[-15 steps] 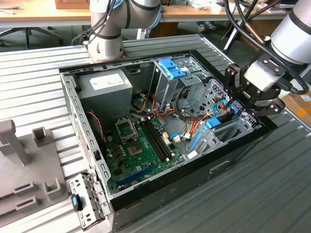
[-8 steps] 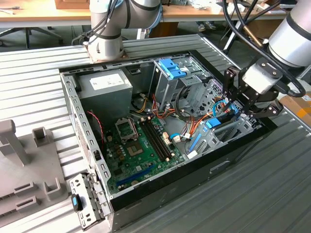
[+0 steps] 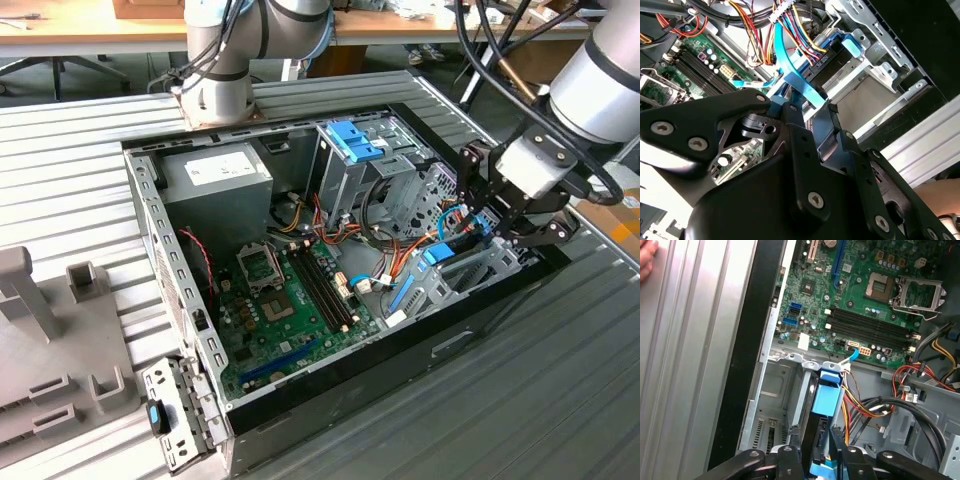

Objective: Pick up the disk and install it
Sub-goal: 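Insert the first disk wire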

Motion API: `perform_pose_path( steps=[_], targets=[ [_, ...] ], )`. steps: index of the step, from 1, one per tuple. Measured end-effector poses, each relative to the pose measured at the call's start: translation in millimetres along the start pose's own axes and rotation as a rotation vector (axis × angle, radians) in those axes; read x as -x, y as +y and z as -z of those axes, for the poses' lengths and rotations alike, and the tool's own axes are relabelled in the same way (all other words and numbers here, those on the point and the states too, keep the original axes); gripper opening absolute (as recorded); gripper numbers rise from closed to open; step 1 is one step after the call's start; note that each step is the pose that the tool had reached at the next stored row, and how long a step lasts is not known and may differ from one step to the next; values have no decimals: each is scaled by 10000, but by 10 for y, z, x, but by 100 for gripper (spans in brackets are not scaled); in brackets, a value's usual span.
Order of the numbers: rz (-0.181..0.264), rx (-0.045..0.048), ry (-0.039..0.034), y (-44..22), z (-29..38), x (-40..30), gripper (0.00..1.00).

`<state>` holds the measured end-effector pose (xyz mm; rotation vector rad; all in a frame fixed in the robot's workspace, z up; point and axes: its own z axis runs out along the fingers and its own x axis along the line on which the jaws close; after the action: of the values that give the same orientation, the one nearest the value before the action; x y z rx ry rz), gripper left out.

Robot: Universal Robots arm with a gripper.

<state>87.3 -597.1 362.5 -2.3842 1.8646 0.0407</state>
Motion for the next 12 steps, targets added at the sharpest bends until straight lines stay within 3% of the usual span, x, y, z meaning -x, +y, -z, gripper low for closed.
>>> perform_pose_path(
  steps=[2, 7, 12],
  targets=[
    [0, -1, -3, -10, 146, 13, 36],
    [0, -1, -3, -12, 148, 13, 36],
    [-1, 0, -2, -67, 143, 0, 36]
  ],
)
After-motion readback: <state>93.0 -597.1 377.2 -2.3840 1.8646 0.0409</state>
